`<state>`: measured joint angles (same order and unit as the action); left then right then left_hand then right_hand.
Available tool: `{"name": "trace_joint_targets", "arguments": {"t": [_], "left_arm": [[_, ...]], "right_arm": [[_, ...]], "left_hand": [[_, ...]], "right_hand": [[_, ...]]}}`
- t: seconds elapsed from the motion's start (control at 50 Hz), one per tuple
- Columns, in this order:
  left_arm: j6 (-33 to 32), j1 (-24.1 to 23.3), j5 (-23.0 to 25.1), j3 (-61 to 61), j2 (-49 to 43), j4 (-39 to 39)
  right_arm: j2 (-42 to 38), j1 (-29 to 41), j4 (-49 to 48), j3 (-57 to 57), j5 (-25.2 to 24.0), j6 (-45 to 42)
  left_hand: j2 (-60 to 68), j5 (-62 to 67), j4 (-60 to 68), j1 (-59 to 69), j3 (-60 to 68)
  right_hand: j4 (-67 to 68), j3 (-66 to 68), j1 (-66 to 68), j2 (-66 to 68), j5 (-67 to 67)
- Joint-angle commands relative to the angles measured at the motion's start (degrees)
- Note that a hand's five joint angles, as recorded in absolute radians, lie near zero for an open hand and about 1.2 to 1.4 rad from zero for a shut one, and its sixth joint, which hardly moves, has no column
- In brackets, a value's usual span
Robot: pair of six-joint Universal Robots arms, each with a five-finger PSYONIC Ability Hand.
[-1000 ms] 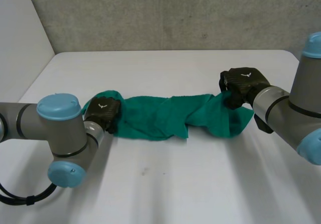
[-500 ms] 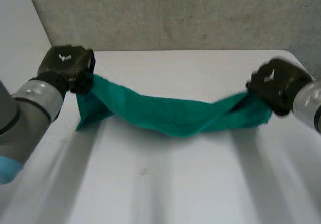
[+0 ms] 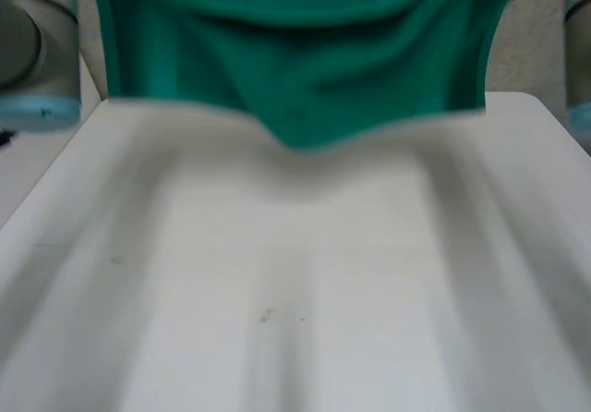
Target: Fold the towel.
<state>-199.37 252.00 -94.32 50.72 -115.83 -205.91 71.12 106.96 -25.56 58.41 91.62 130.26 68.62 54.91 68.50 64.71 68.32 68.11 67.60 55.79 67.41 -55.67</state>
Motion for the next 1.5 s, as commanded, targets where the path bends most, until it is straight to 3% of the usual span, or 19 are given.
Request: {"name": "trace_joint_targets", "arguments": {"t": [0.02, 0.16, 0.2, 0.3, 0.36, 0.4, 0.42, 0.56, 0.7, 0.82, 0.92, 1.04, 1.14, 1.28, 1.36, 1.5], "left_arm": [[5.2, 0.2, -1.5, 8.5, 3.4, -1.3], [10.0, 1.3, 0.1, 24.8, 4.3, 0.9], [10.6, 1.6, 1.2, 28.3, 3.9, 0.9], [10.8, 2.3, 4.8, 35.7, 0.7, 0.6], [10.5, 2.3, 5.1, 37.6, -2.2, 0.9], [10.4, 2.4, 5.2, 38.8, -3.2, 1.1], [10.4, 2.4, 5.3, 39.1, -3.2, 1.3], [10.4, 2.7, 5.6, 41.7, -1.9, 1.6], [10.6, 2.9, 5.6, 44.2, 4.2, 1.8], [10.8, 2.8, 5.5, 45.3, 7.9, 2.7], [11.0, 2.2, 5.4, 45.0, 12.2, 4.6], [11.8, 0.4, 5.4, 43.6, 18.2, 6.4], [14.4, -3.0, 5.4, 39.8, 23.4, 8.8], [15.5, -3.5, 5.3, 34.5, 25.6, 12.3], [16.1, -3.8, 5.3, 31.7, 25.5, 14.0], [16.2, -3.9, 5.1, 27.9, 24.7, 14.5]], "right_arm": [[4.7, -0.3, -3.9, 7.8, -2.9, 7.3], [4.6, -3.0, -1.0, 21.4, -11.1, 9.4], [4.5, -4.4, -0.8, 25.9, -15.5, 9.4], [-2.4, -6.2, -0.4, 31.9, -21.0, 8.8], [-6.9, -6.5, 0.4, 33.6, -21.2, 8.4], [-9.0, -6.8, 2.0, 35.4, -21.0, 7.7], [-9.0, -6.8, 2.5, 35.7, -20.8, 7.6], [-6.0, -8.2, 5.7, 36.9, -16.8, 9.0], [-3.0, -8.3, 9.6, 36.8, -15.2, 19.2], [-3.0, -8.2, 17.6, 33.7, -15.6, 33.2], [-4.1, -8.3, 23.9, 28.9, -15.7, 39.3], [-14.6, -8.2, 31.3, 15.1, -15.7, 46.9], [-20.9, -7.6, 33.7, 7.2, -15.9, 48.7], [-28.8, -5.4, 38.3, 2.5, -18.7, 48.2], [-29.5, -3.1, 39.2, 3.0, -21.8, 48.2], [-28.9, -1.4, 38.5, 6.3, -22.6, 48.2]], "left_hand": [[11.4, 15.1, 11.5, 15.3, 11.7], [11.4, 15.1, 11.5, 15.3, 11.7], [11.4, 15.1, 11.5, 15.3, 11.7], [11.4, 15.1, 11.5, 15.3, 11.7], [11.4, 15.1, 11.5, 15.3, 11.7], [11.4, 15.1, 11.5, 15.3, 11.7], [11.4, 15.1, 11.5, 15.3, 11.7], [11.4, 15.1, 11.5, 15.3, 11.7], [11.4, 15.1, 11.5, 15.3, 11.7], [11.4, 15.1, 11.5, 15.3, 11.7], [11.4, 15.1, 11.5, 15.3, 11.7], [11.4, 15.1, 11.5, 15.3, 11.7], [11.4, 15.1, 11.5, 15.3, 11.7], [11.4, 15.1, 11.5, 15.3, 11.7], [11.4, 15.1, 11.5, 15.3, 11.7], [11.4, 15.1, 11.5, 15.3, 11.7]], "right_hand": [[11.9, 12.4, 24.2, 12.6, -14.3], [11.9, 12.4, 24.2, 12.6, -14.3], [11.9, 12.4, 24.2, 12.6, -14.3], [11.9, 12.4, 24.2, 12.6, -14.3], [9.4, 10.0, 21.8, 10.2, -11.9], [-16.4, -15.8, -4.0, -15.7, 13.9], [-21.0, -20.5, -8.7, -20.3, 18.5], [-28.7, -28.2, -16.4, -28.0, 26.3], [-39.7, -39.2, -27.4, -39.0, 37.2], [-42.0, -41.5, -29.7, -41.3, 39.6], [-41.5, -41.0, -29.2, -40.8, 39.1], [-42.0, -41.5, -29.7, -41.3, 39.6], [-44.7, -44.2, -32.4, -44.0, 42.3], [-46.6, -46.1, -34.3, -45.9, 44.2], [-45.9, -45.4, -33.6, -45.2, 43.5], [-45.4, -44.9, -33.1, -44.7, 43.0]]}}
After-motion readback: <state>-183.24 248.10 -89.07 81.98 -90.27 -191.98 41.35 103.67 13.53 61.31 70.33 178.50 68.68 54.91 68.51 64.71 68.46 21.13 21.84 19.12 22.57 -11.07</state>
